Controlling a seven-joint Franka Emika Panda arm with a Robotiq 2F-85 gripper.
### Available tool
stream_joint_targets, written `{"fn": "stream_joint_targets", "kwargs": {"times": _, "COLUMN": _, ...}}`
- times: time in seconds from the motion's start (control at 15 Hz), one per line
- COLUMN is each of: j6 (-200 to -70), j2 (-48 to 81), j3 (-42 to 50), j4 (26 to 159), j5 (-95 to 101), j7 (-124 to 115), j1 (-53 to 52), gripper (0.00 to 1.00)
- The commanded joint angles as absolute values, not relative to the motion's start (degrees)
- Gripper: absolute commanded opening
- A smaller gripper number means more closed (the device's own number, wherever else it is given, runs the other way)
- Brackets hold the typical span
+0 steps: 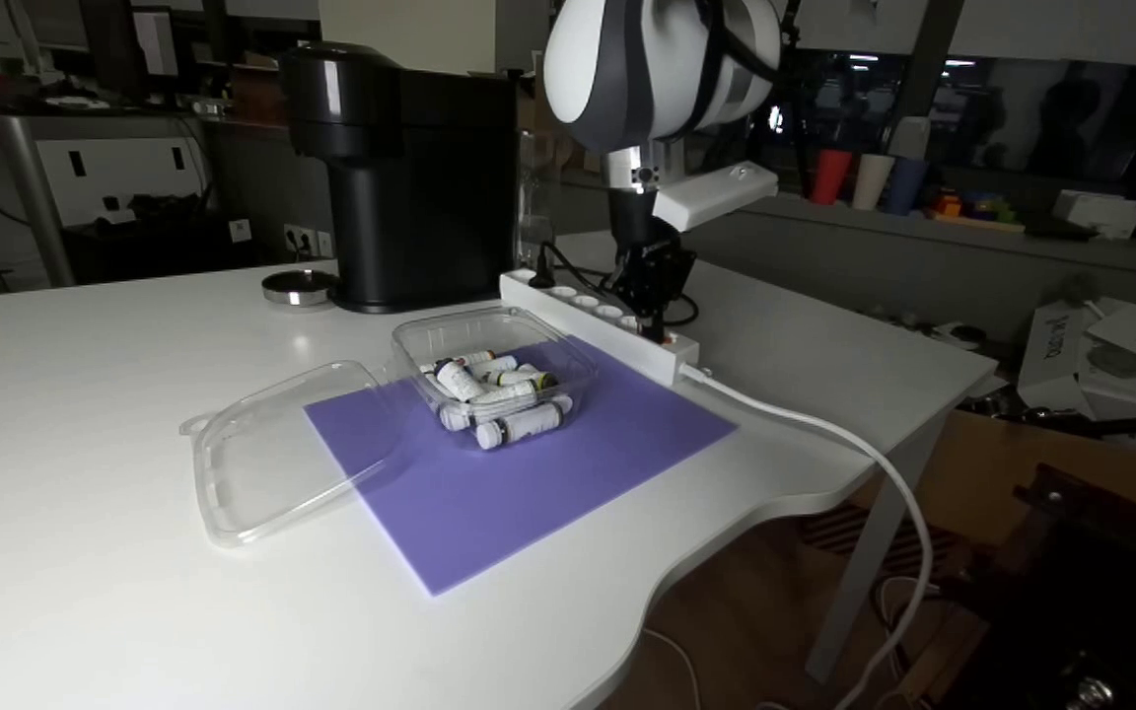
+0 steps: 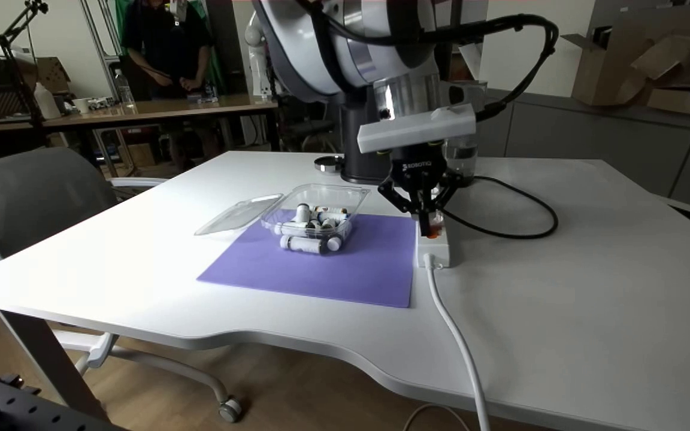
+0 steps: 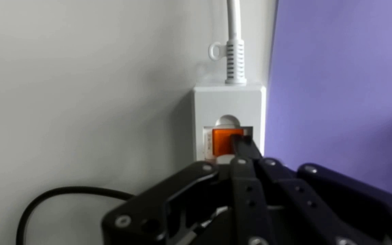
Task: Turn on the switch of the adapter
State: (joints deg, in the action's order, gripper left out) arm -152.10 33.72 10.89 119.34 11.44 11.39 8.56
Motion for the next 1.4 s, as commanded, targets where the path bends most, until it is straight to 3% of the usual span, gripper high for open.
{"fn": "stream_joint_targets", "kwargs": {"times": 0.0, "j6": -152.62, "j2": 29.04, "j3": 9.98, "j4": 124.36, "j5": 12.3, "j7": 10.87, "j1": 8.18, "gripper": 0.0}}
{"fn": "stream_joint_targets", "kwargs": {"times": 0.47, "j6": -158.3, "j2": 21.28, "j3": 12.11, "j4": 130.53, "j5": 15.47, "j7": 9.43, "j1": 6.1, "gripper": 0.0}}
{"fn": "stream_joint_targets", "kwargs": {"times": 0.93, "j6": -148.65, "j2": 11.01, "j3": 11.0, "j4": 132.6, "j5": 15.61, "j7": 10.4, "j1": 6.21, "gripper": 0.0}}
{"fn": "stream_joint_targets", "kwargs": {"times": 1.0, "j6": -146.48, "j2": 9.65, "j3": 10.61, "j4": 132.46, "j5": 15.46, "j7": 10.81, "j1": 6.43, "gripper": 0.05}}
{"fn": "stream_joint_targets", "kwargs": {"times": 1.07, "j6": -144.26, "j2": 8.43, "j3": 10.29, "j4": 132.24, "j5": 15.14, "j7": 11.16, "j1": 6.61, "gripper": 0.26}}
{"fn": "stream_joint_targets", "kwargs": {"times": 1.33, "j6": -135.64, "j2": 3.51, "j3": 9.81, "j4": 132.3, "j5": 16.53, "j7": 10.83, "j1": 6.64, "gripper": 0.52}}
